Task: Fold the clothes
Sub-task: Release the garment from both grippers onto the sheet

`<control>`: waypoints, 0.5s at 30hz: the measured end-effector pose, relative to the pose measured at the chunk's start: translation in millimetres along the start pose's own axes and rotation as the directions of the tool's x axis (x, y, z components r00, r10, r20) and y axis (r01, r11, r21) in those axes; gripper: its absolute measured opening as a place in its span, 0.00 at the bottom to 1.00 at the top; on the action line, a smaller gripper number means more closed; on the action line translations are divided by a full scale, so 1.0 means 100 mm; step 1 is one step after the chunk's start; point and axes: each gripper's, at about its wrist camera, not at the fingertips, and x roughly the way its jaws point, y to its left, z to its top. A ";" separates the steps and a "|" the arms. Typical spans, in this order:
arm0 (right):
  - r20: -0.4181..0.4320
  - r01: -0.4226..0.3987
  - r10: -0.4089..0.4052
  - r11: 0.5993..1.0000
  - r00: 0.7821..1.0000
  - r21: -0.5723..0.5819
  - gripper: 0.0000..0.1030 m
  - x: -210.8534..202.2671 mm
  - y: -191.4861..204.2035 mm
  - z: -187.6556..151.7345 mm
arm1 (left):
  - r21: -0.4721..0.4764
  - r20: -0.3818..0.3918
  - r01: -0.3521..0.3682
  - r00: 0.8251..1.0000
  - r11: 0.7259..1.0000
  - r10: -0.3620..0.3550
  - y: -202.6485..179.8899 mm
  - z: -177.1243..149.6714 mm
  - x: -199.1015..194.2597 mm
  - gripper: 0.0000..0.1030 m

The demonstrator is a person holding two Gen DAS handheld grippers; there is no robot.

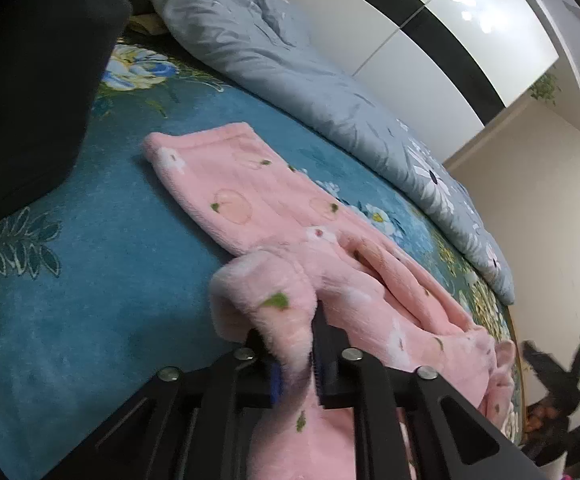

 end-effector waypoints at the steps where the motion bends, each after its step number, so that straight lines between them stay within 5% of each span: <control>1: 0.032 -0.002 0.002 1.000 0.999 0.002 0.54 -0.16 -0.10 -0.01 | 0.005 -0.002 0.000 1.000 1.000 0.000 -0.01 -0.01 -0.01 0.31; 4: 0.050 0.085 -0.089 0.994 0.995 0.064 0.58 -0.52 -0.59 -0.28 | 0.031 -0.021 -0.008 1.000 0.999 0.009 -0.04 -0.05 -0.04 0.40; 7: -0.024 0.183 -0.182 0.957 0.983 0.226 0.58 -0.71 -1.24 -0.81 | 0.057 -0.030 -0.038 0.999 0.998 0.040 0.01 -0.13 -0.12 0.45; 10: -0.082 0.149 -0.127 0.897 0.989 0.417 0.58 -0.70 -1.76 -1.36 | 0.053 -0.027 -0.082 0.996 0.995 0.084 0.18 -0.31 -0.25 0.51; 15: -0.059 0.072 -0.046 0.820 0.997 0.568 0.58 -0.60 -1.97 -1.68 | -0.032 -0.064 -0.088 0.994 0.996 0.086 0.53 -0.75 -0.38 0.54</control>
